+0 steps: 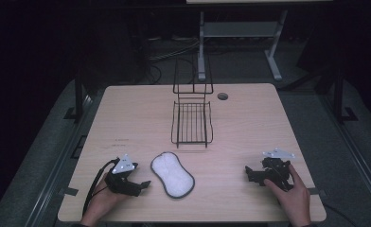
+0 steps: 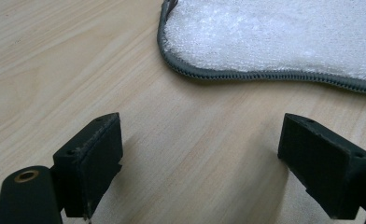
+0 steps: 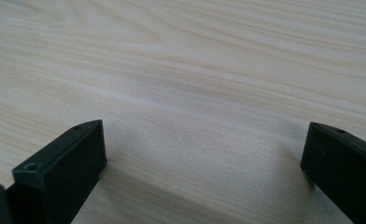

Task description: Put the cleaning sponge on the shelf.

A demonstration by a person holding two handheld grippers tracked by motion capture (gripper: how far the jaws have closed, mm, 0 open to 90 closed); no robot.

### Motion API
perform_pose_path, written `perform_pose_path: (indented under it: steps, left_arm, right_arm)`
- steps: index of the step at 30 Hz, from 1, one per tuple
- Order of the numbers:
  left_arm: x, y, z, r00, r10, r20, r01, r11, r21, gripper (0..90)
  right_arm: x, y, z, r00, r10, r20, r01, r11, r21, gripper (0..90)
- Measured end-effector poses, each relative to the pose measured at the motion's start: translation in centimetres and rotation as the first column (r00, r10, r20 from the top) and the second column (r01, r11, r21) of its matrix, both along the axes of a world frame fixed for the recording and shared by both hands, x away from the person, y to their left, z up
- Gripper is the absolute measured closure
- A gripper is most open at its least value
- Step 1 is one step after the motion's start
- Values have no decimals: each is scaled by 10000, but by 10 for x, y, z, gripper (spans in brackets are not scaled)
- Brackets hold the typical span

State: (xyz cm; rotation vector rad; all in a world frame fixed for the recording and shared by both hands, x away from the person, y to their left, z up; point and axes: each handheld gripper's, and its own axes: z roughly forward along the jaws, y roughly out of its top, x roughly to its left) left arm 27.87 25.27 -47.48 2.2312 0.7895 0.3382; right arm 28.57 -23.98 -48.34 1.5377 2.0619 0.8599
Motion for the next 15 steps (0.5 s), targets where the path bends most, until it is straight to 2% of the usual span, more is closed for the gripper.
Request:
perform_pose_path:
  steps: [4,11,15]
  left_arm:
    - [1,0,1,10000,19,-58,-19,10000,41,131]
    - [3,-2,5,9988,-16,-481,19,10000,52,151]
    - [2,-1,12,9983,-118,-565,109,9998,-158,231]
  right_arm:
    - [0,0,0,10000,0,1,0,10000,-6,0]
    - [0,0,0,10000,17,6,-17,10000,-11,0]
    - [0,0,0,10000,17,10,-17,10000,-12,0]
